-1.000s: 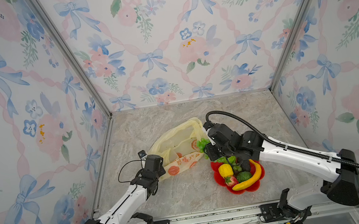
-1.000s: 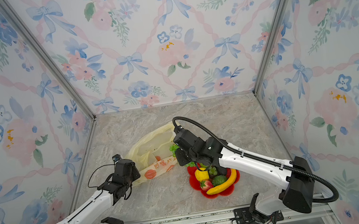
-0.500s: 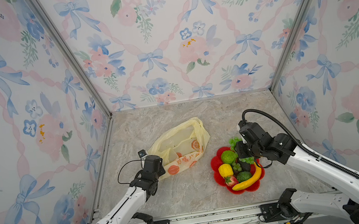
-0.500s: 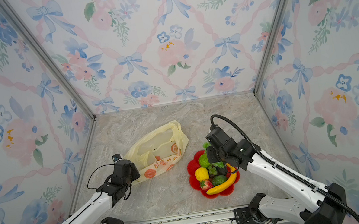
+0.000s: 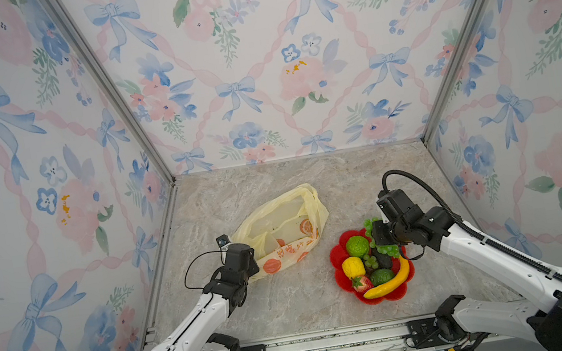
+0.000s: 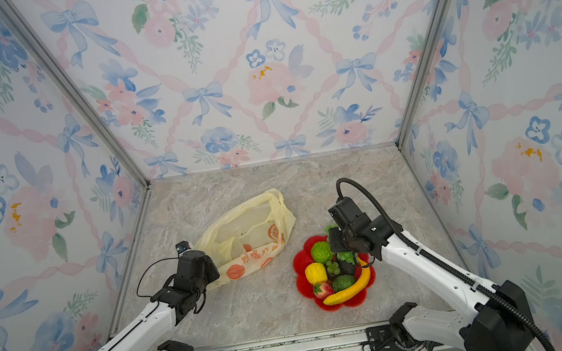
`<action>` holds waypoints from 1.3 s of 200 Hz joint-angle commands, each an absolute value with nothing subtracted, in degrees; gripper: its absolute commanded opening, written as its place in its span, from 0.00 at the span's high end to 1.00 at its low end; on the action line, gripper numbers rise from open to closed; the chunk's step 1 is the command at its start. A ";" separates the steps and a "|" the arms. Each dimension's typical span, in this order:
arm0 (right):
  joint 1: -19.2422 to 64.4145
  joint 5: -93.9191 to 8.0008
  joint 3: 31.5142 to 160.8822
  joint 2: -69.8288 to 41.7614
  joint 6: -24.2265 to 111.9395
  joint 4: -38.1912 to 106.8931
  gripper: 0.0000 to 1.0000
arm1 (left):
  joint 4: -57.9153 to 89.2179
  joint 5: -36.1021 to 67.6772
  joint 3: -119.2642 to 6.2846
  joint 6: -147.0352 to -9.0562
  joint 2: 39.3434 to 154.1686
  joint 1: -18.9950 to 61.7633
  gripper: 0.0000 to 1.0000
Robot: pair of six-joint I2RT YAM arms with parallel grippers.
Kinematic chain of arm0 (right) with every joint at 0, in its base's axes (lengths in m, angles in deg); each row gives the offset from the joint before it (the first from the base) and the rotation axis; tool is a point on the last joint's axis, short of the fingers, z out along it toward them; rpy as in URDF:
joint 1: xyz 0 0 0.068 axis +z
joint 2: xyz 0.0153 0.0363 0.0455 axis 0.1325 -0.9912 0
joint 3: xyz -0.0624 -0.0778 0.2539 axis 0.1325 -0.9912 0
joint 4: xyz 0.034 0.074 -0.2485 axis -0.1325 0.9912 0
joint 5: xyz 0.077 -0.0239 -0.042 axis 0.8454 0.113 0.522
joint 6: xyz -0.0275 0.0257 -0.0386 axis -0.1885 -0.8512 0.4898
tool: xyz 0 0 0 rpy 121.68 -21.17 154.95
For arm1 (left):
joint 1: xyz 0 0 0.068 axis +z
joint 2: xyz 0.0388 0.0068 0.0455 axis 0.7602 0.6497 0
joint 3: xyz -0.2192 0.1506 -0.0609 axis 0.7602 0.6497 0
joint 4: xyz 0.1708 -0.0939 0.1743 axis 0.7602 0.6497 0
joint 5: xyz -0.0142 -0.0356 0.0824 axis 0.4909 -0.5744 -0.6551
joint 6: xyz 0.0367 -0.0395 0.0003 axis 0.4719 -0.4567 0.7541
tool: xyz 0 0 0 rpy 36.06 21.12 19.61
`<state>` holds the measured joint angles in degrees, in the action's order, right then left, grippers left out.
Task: Take fruits out of the plastic bag
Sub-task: Place the fruit on the plate.
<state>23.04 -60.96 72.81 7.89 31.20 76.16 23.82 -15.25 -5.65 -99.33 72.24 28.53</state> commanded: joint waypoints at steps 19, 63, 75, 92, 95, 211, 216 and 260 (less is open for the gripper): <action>22.21 -60.07 70.77 6.00 32.27 72.54 0.68 | 23.33 -14.55 -4.97 -97.83 72.10 28.96 1.00; 22.19 -59.11 66.63 7.00 30.29 72.49 0.64 | 23.35 -14.46 -4.92 -97.87 72.21 28.98 1.00; 22.25 -58.94 65.87 7.65 29.74 73.11 0.63 | 23.35 -14.52 -4.96 -97.83 72.25 28.94 1.00; 22.27 -58.78 65.27 7.99 28.89 74.75 0.61 | 23.33 -14.46 -5.07 -97.83 72.31 28.94 1.00; 22.32 -58.79 65.23 8.10 28.65 75.01 0.60 | 23.37 -14.46 -5.06 -97.83 72.36 28.97 1.00; 26.64 -61.39 65.38 8.07 22.92 79.69 0.37 | 23.35 -14.10 -5.14 -97.68 72.53 28.94 1.00; 26.65 -61.90 65.52 8.26 22.83 80.01 0.35 | 23.32 -13.95 -5.14 -97.70 72.56 28.95 1.00; 26.63 -63.68 66.62 9.99 23.19 81.23 0.20 | 23.04 -13.43 -5.34 -97.49 73.22 28.95 1.00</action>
<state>26.21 -61.26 64.68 8.42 23.18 78.46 23.49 -14.38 -5.65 -98.69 72.35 28.53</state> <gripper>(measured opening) 0.764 0.050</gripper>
